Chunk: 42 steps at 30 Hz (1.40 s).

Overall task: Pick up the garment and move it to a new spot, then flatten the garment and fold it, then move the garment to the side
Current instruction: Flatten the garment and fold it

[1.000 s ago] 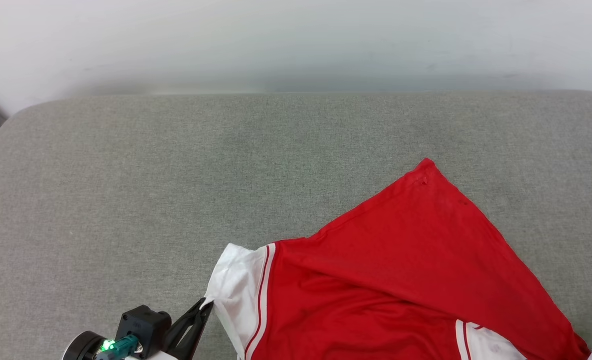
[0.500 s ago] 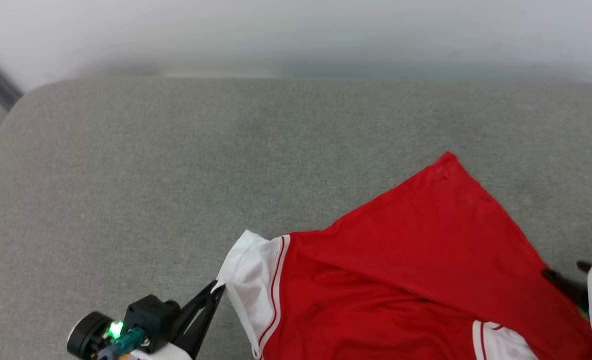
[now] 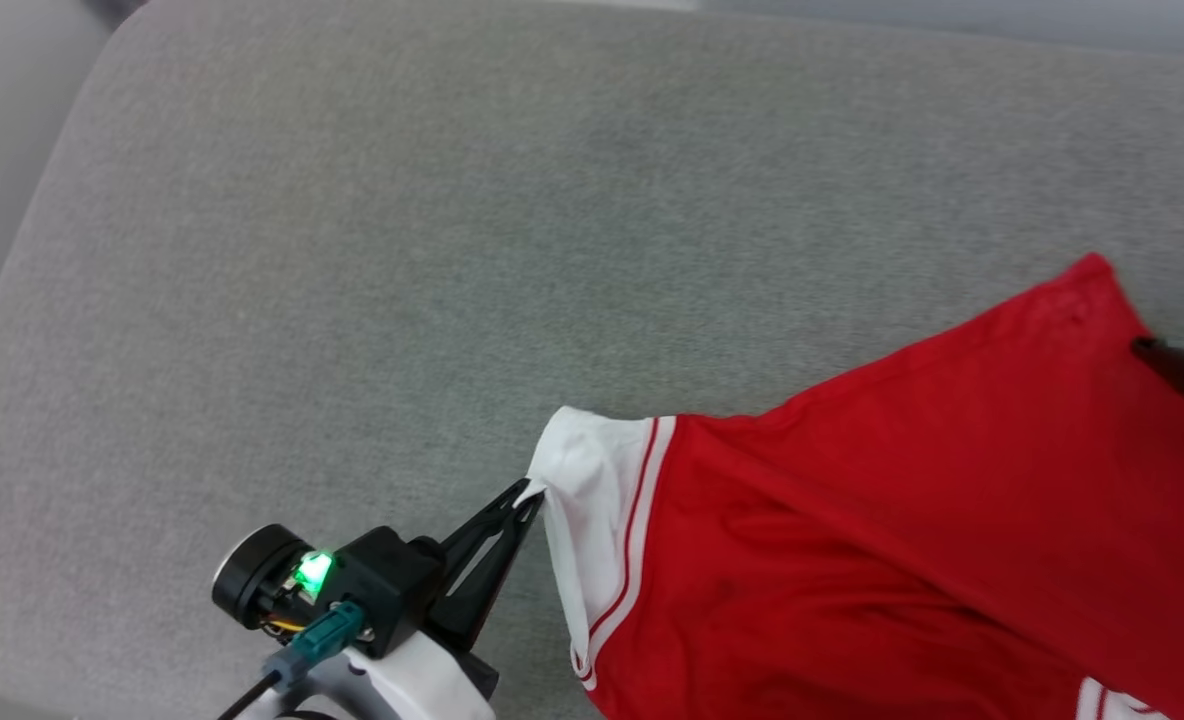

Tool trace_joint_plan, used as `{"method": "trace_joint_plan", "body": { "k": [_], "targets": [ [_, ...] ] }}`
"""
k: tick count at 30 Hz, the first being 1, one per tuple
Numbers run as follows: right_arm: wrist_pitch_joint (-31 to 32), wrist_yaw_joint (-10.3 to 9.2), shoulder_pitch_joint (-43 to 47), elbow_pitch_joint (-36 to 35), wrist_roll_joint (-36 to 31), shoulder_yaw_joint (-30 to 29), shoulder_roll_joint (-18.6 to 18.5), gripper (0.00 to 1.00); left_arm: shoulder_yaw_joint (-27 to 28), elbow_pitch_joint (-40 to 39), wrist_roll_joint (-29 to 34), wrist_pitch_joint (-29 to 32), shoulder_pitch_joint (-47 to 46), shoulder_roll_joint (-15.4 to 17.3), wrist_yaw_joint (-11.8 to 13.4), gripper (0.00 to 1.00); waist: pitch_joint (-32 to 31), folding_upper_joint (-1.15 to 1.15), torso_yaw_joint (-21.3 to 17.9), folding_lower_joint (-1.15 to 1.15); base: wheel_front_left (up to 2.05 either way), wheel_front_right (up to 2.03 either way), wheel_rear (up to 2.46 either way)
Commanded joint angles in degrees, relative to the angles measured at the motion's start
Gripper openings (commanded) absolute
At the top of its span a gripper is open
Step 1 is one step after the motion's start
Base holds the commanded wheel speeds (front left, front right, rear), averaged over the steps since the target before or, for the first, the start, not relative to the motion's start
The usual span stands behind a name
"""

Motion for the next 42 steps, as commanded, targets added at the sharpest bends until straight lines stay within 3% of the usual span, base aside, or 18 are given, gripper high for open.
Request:
{"method": "trace_joint_plan", "body": {
  "k": [1, 8, 16, 17, 18, 19, 28, 37, 42],
  "targets": [
    [0.12, -0.02, -2.09, 2.03, -0.70, 0.46, -0.36, 1.00, -0.45, 0.40, 0.49, -0.05, -1.27, -0.79, -0.40, 0.00, 3.33, 0.00, 3.68, -0.01, 0.00, 0.00, 0.00],
    [0.82, -0.02, -5.28, 9.30, -2.75, 2.45, -2.03, 1.00, -2.28, 2.27, 0.76, -1.32, -3.08, -3.81, -1.53, 0.00, 5.87, 0.00, 7.35, -0.01, 0.00, 0.00, 0.00],
    [1.23, -0.06, -0.48, 15.40, -3.36, 5.04, -2.64, 1.00, -3.77, 4.57, 0.43, -2.81, -3.30, -6.11, -2.21, 0.00, 7.03, 0.00, 9.19, -0.01, 0.00, 0.00, 0.00],
    [1.30, -0.06, 0.29, 15.98, -3.35, 5.27, -2.60, 0.46, -3.89, 4.84, 0.39, -2.93, -3.29, -6.21, -2.22, 0.00, 7.02, 0.00, 9.28, -0.01, 0.00, 0.00, 0.00],
    [1.51, -0.06, 0.99, 16.38, -3.28, 5.70, -2.61, 0.10, -3.91, 5.07, 0.33, -3.04, -3.35, -6.30, -2.29, 0.00, 6.98, 0.00, 9.35, -0.01, 0.00, 0.00, 0.00],
    [1.61, -0.06, 1.60, 16.55, -3.21, 6.19, -2.76, 0.00, -3.92, 5.27, 0.27, -3.18, -3.43, -6.38, -2.31, 0.00, 6.92, 0.00, 9.39, -0.01, 0.00, 0.00, 0.00],
    [-3.80, -0.01, 0.47, 15.48, -2.38, 7.31, -3.58, 0.00, -3.15, 6.03, -0.66, -3.65, -2.89, -5.37, -2.06, 0.00, 3.61, 0.00, 7.67, -0.01, 0.00, 0.00, 0.00],
    [-13.04, -0.03, -6.00, 12.72, -0.31, 11.55, -4.30, 0.00, 0.85, 2.69, -3.22, -2.66, -1.45, -1.61, -0.41, 0.00, -4.71, 0.00, 0.88, -0.01, 0.00, 0.00, 0.00],
    [-18.62, -0.03, -8.96, 10.38, 1.85, 13.32, -4.72, 0.00, 4.47, -0.64, -3.48, -1.55, -1.92, 2.18, 1.46, 0.00, -9.13, 0.00, -3.52, -0.01, 0.00, 0.00, 0.00]
  ]
}}
